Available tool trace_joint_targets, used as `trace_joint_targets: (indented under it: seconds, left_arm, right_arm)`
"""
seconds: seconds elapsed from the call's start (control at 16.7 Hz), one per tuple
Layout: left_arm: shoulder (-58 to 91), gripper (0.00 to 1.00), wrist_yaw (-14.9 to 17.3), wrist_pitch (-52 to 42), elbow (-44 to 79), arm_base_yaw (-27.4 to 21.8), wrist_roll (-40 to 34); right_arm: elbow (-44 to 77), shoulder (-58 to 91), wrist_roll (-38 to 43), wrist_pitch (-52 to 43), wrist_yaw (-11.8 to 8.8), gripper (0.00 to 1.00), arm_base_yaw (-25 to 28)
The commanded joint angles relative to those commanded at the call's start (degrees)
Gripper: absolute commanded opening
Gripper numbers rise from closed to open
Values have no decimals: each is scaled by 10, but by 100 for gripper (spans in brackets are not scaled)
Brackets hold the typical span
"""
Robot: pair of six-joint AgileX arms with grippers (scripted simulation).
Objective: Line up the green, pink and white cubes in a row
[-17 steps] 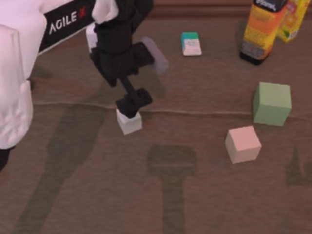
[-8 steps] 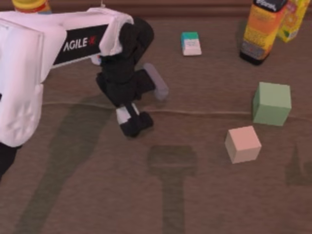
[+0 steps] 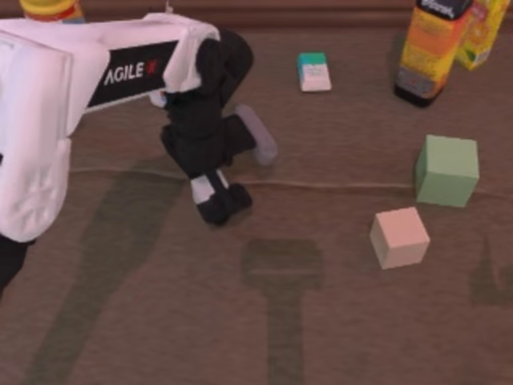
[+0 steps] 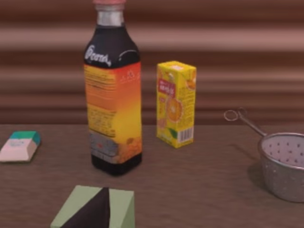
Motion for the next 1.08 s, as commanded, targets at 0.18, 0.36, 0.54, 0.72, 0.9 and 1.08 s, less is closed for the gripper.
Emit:
trace_joint_targets:
  seconds: [0.18, 0.36, 0.54, 0.72, 0.9, 1.08]
  left_arm:
    - [0, 40, 0, 0, 0, 0, 0]
    - [0, 17, 0, 0, 0, 0, 0]
    - [0, 0, 0, 0, 0, 0, 0]
    - [0, 0, 0, 0, 0, 0, 0]
    - [0, 0, 0, 0, 0, 0, 0]
    - [-20, 0, 9, -12, 4, 0, -6]
  right_arm:
    - [0, 0, 0, 0, 0, 100, 0]
    - [0, 0, 0, 0, 0, 100, 0]
    - [0, 0, 0, 0, 0, 100, 0]
    - [0, 0, 0, 0, 0, 100, 0]
    - [0, 0, 0, 0, 0, 100, 0]
    - [0, 0, 0, 0, 0, 100, 0]
